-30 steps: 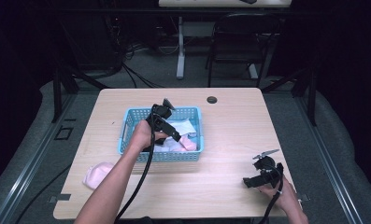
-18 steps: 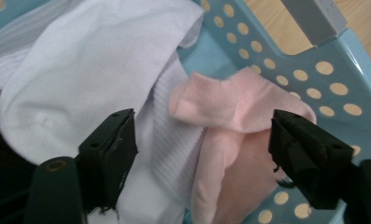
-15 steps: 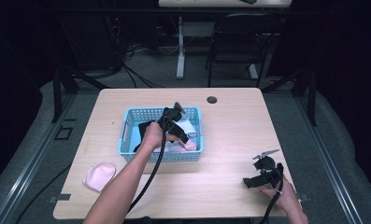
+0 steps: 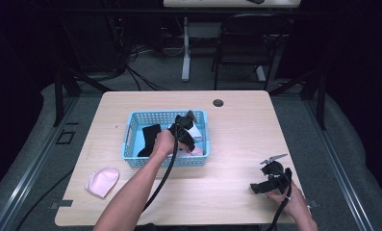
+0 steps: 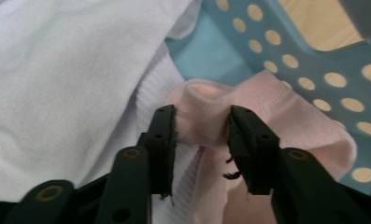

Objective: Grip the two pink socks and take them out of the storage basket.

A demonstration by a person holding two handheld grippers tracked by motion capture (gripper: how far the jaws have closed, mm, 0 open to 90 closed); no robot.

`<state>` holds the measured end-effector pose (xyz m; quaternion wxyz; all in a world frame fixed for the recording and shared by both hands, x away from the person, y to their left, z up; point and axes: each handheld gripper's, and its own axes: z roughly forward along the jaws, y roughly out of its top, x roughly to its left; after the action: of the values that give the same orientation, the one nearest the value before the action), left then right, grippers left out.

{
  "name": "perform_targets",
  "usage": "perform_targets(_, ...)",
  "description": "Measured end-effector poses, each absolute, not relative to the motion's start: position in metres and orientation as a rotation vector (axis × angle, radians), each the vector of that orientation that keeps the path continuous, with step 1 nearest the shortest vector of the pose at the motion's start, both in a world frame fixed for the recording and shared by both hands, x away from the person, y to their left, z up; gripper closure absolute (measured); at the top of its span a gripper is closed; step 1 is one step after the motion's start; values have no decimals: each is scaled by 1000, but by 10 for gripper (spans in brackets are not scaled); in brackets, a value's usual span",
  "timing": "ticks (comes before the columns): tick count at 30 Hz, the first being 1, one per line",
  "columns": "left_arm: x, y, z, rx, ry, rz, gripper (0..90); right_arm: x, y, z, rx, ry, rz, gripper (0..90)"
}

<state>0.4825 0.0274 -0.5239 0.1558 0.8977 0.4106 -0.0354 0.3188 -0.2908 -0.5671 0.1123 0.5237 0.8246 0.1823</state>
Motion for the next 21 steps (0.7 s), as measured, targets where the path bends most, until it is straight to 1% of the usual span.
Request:
perform_targets(5,483,26,-525,2577,1183,-91,791,319,-291,-567,1541,2422,545,0)
perform_targets(6,483,27,-525,2578,1181,-89,791,319,-291,-567,1538,2421,535,0)
perform_targets(8,483,27,-526,2579,1175,-92,851,319,-291,-567,1534,2413,531,0)
perform_targets(13,482,30,-521,2569,1159,-83,862,317,-291,-567,1547,2413,547,0)
perform_targets(21,474,47,-491,2529,1121,-16,864,315,-292,-567,1550,2407,531,0)
